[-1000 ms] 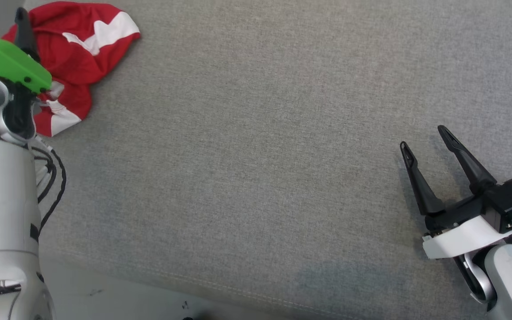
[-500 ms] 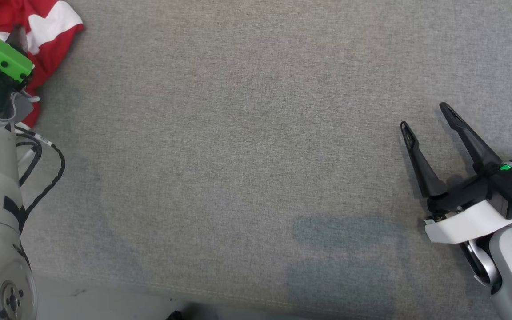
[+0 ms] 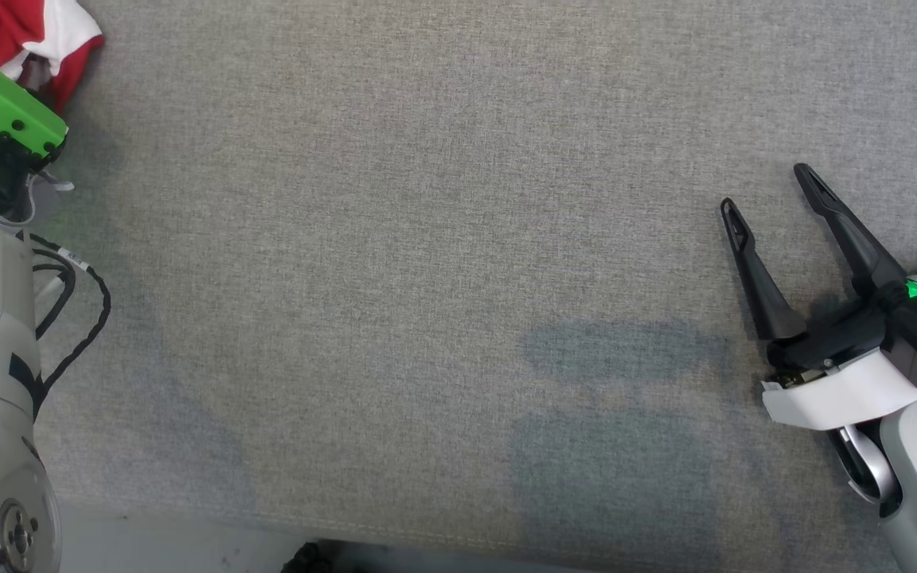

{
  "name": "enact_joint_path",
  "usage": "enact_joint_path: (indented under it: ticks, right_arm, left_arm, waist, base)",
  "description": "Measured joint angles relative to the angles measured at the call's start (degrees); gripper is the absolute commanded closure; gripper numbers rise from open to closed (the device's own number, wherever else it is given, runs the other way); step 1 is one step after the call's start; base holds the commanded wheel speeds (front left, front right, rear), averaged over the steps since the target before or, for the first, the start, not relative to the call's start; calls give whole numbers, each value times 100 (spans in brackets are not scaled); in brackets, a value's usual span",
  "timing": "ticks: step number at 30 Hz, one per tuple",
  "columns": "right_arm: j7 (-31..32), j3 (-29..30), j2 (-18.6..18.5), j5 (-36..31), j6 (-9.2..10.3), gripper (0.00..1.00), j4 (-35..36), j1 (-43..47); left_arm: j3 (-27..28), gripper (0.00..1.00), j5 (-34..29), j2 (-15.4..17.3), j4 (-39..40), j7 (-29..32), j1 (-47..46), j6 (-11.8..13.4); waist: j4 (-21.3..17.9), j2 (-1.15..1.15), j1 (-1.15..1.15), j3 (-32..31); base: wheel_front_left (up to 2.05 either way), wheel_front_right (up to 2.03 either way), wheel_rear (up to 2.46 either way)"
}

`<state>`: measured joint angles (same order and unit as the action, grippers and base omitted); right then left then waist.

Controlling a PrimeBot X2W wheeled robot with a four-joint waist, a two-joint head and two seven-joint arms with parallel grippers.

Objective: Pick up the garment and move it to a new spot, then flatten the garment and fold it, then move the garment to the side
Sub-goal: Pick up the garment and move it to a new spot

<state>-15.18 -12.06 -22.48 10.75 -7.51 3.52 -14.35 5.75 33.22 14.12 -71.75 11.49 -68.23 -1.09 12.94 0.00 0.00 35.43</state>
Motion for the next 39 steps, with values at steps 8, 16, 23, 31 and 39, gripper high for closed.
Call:
enact_joint_path:
  ticks: [8,16,23,31,39]
  right_arm:
    - [-4,-36,53,3,1,0,-53,-75]
    - [3,-129,394,49,1,0,-227,-113]
    - [3,-151,675,126,1,0,-336,-13]
    - [3,-31,970,187,1,0,-363,183]
    - [3,255,1150,221,1,0,-363,525]
  left_arm:
    - [8,100,29,-16,-25,-704,-41,-200]
    - [82,100,292,34,323,-1542,-54,-597]
    - [-449,100,492,-36,1244,-1610,199,-630]
    - [-991,100,836,58,2460,-1366,1078,-630]
    - [-1232,100,945,-75,3500,-1031,1976,-584]
  waist:
    - [-17,0,0,-14]
    - [-104,0,0,-431]
    - [-215,0,0,-955]
    - [-508,0,0,-1623]
    - [-998,0,0,-2095]
  base:
    - [0,0,0]
    - [0,0,0]
    - [0,0,0]
    - [0,0,0]
    - [0,0,0]
